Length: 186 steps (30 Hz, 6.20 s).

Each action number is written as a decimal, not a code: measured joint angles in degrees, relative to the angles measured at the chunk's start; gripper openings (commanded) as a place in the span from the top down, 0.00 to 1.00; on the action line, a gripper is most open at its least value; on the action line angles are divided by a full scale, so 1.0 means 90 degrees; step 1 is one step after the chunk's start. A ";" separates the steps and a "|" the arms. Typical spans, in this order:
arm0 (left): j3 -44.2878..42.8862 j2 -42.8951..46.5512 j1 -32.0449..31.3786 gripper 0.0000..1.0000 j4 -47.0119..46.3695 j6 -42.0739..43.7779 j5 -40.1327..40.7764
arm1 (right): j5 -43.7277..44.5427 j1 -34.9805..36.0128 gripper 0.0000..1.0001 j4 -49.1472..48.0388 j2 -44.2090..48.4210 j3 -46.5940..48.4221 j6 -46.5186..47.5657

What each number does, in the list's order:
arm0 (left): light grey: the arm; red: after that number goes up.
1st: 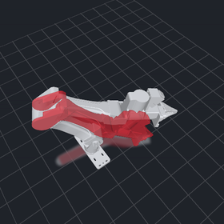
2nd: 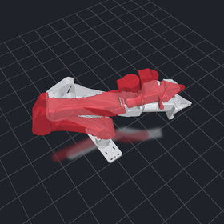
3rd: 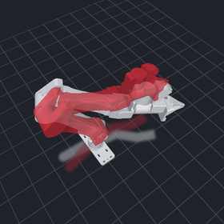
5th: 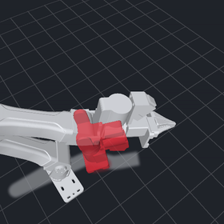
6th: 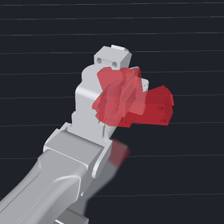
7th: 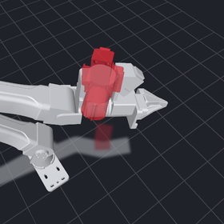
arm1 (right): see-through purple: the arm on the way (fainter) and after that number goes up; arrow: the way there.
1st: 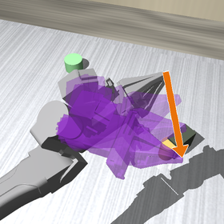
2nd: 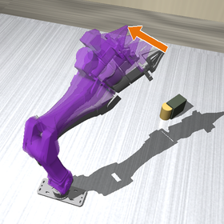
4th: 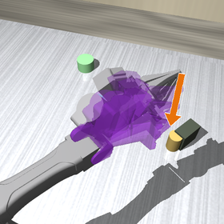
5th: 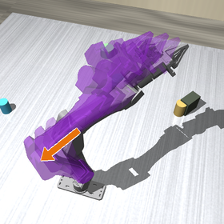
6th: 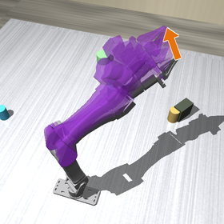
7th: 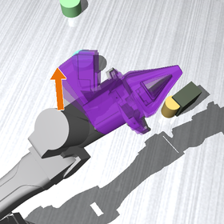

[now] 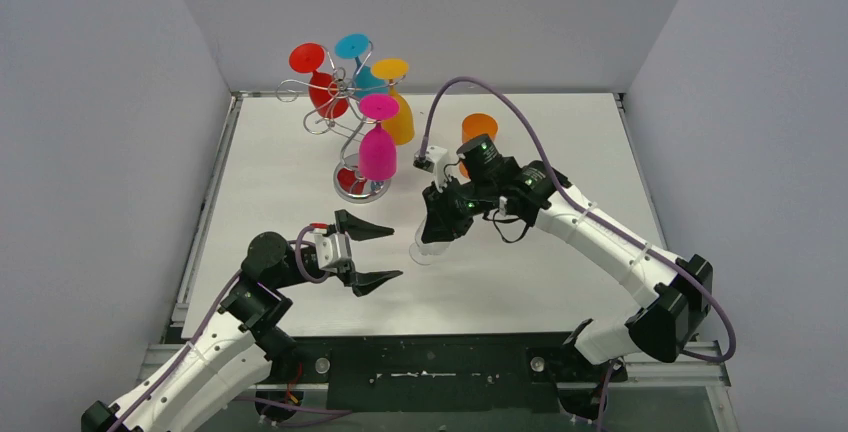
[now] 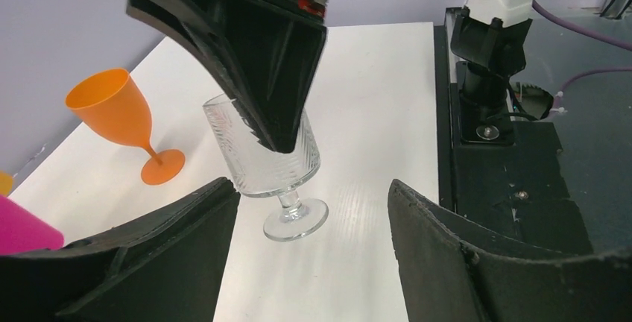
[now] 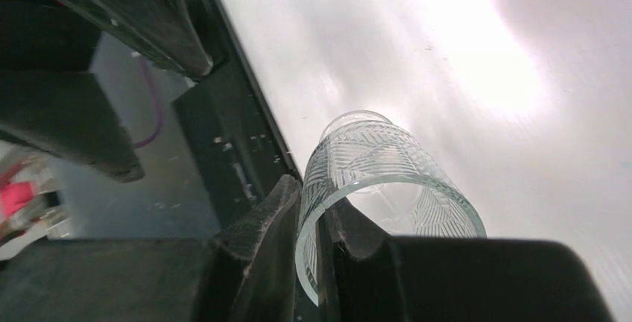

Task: Take the wine glass off the wine glass rack
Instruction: Place the wine glass at the center of the board, then pick up the wine glass from the wine rack.

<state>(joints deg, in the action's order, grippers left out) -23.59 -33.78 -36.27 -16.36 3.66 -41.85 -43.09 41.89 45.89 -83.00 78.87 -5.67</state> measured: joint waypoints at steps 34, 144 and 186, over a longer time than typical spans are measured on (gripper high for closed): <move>-0.0845 0.1525 0.0767 0.15 0.3519 -0.1426 0.6817 | 0.5853 -0.1872 1.00 -0.1501 -0.0792 -0.0988 -0.1239; -0.0364 0.1639 0.2220 0.13 0.2650 -0.1880 0.4235 | 0.0945 -0.1190 0.54 -0.8782 -0.1994 -0.0306 -0.6907; -0.0364 0.1302 0.2380 0.12 0.2705 -0.1882 0.4065 | 0.0724 -0.1149 1.00 -0.9335 -0.2385 -0.0007 -0.7769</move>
<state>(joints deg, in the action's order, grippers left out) -26.87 -22.06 -14.85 7.99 -13.28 -5.26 -36.58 31.55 -38.13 -104.47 78.81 -75.59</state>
